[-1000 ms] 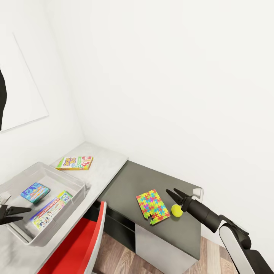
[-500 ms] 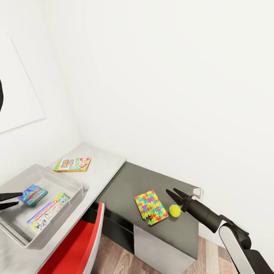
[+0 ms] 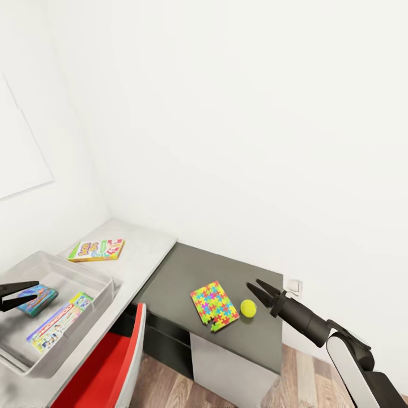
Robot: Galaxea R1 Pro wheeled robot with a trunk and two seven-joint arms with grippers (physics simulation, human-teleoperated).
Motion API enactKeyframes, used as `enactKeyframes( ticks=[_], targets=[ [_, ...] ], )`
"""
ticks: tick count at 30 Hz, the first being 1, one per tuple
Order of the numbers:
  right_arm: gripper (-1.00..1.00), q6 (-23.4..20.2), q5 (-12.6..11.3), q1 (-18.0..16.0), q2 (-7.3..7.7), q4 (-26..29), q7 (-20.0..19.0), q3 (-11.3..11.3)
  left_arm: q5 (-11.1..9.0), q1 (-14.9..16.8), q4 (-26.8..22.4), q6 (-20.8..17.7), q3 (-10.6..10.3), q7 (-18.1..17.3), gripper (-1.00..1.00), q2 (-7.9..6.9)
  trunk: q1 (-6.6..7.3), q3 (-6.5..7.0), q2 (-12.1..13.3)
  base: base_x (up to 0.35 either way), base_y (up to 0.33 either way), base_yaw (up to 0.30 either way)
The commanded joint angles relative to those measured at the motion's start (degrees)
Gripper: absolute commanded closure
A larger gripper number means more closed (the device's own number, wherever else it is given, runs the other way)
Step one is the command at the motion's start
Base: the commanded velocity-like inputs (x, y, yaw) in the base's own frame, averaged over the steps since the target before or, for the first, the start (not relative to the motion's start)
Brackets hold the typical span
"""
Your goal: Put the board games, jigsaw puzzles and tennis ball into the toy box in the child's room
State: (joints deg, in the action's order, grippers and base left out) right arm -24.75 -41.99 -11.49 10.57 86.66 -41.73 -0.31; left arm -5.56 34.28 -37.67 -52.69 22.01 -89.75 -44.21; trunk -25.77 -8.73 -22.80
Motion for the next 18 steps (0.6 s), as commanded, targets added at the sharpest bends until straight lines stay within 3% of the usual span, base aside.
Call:
enactKeyframes(
  ticks=[1, 5, 10, 18],
  targets=[
    [-1.0, -0.47, -0.46, -0.05, 0.0, 0.0, -0.08, -0.03, -0.01, -0.03, 0.05, -0.55, 0.0, -0.25, -1.0, 0.29, -0.02, -0.04, -0.12, -0.174, 0.0, -0.15],
    [-1.0, -0.32, -0.46, -0.06, -0.01, 0.0, -0.23, -0.01, -0.17, -0.41, 0.22, -0.25, 0.09, -0.25, -1.0, 2.23, -0.02, 0.3, -0.12, -0.202, 0.0, -0.155],
    [-1.0, -0.24, -0.46, -0.09, -0.02, 0.0, -0.34, -0.01, -0.42, -0.72, 0.7, 2.2, 0.13, -0.25, -1.0, 3.56, -0.02, 0.72, -0.12, -0.211, 0.0, -0.163],
    [-1.0, -0.15, -0.11, -0.11, -0.45, 0.0, -0.45, 0.06, -2.58, -0.86, 6.25, 7.28, 0.15, -0.25, -1.0, 3.78, -0.02, 1.39, -0.12, -0.2, -0.044, -0.165]
  ],
)
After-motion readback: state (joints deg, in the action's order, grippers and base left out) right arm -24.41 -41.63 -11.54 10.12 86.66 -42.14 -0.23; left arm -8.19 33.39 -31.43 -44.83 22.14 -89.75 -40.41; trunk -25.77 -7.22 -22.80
